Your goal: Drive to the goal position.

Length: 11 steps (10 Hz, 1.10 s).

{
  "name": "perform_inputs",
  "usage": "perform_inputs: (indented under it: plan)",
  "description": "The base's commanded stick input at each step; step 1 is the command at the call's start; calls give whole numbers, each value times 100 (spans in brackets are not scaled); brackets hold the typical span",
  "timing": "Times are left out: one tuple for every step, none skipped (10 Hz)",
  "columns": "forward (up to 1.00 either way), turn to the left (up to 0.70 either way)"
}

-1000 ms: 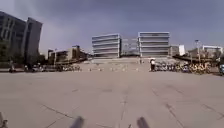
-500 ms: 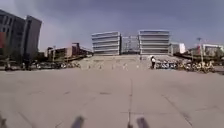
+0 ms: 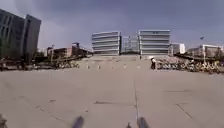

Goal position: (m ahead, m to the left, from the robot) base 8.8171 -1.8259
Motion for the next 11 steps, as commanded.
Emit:
perform_inputs:
  plan:
    - [92, 0]
    - [92, 0]
    - [92, 0]
    - [92, 0]
    - [91, 0]
    - [91, 0]
    - [91, 0]
    - [91, 0]
    - [91, 0]
    - [91, 0]
    - [91, 0]
